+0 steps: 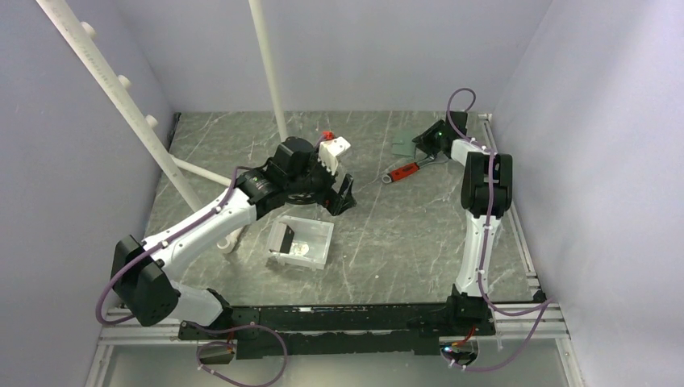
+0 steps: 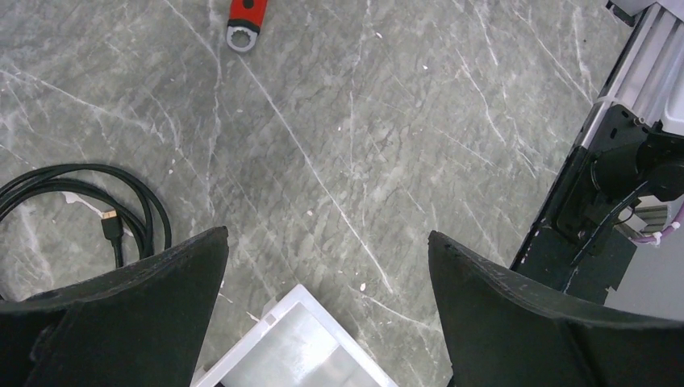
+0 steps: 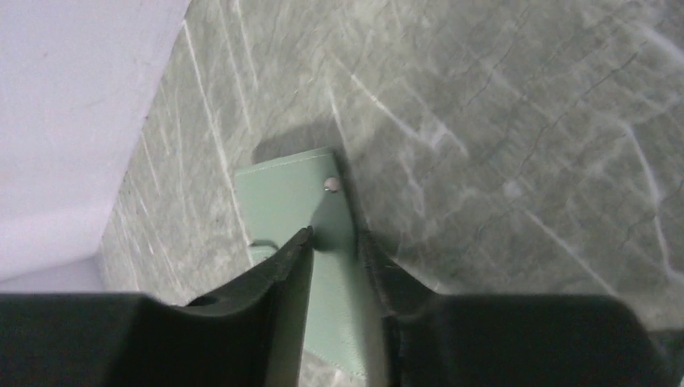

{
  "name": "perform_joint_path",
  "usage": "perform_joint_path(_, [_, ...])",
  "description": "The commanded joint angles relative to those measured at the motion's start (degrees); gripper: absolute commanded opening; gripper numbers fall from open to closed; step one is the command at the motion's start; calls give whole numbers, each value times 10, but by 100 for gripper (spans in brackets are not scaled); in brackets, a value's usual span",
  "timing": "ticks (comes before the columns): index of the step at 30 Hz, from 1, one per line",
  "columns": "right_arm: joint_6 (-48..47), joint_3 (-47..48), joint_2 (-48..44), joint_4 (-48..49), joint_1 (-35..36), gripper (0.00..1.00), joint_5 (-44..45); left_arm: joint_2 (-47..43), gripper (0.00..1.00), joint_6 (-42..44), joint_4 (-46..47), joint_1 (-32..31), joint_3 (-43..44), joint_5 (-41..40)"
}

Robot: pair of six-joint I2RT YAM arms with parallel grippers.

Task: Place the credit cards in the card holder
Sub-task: Pick up the card holder from the center of the board.

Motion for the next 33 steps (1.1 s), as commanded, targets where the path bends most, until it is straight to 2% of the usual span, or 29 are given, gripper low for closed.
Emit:
perform_joint_path(1, [-5,-5,28,48,-1,20,-18,4,99,11,14,-2,11,-11])
perform_joint_path(4, [-25,2,24,58,1,1,-54,-6,99,10,14,-2,9,-16])
perform_joint_path(10, [-59,-15,-57,46,6,0,-94,-23,100,-11,28,-2,-5,-22])
perform_joint_path(15, [-48,-78,-137,37,13,0,-130,-20,99,-34,44,-2,-21,-37])
perform_joint_path(20, [-62,-202,-256,50,27,0,-174,32,99,-86,22,-2,7,-3])
perform_joint_path(24, [-98,-350,-366,35,67,0,-194,89,99,-133,-9,-1,44,60])
perform_joint_path(28, [-142,-499,-495,29,117,0,-161,137,94,-188,30,0,33,122])
perform_joint_path(31, [-159,-557,-558,36,117,0,-170,168,88,-215,50,4,31,170])
perform_joint_path(33, [-165,-578,-584,48,117,0,-189,183,88,-235,70,8,26,192])
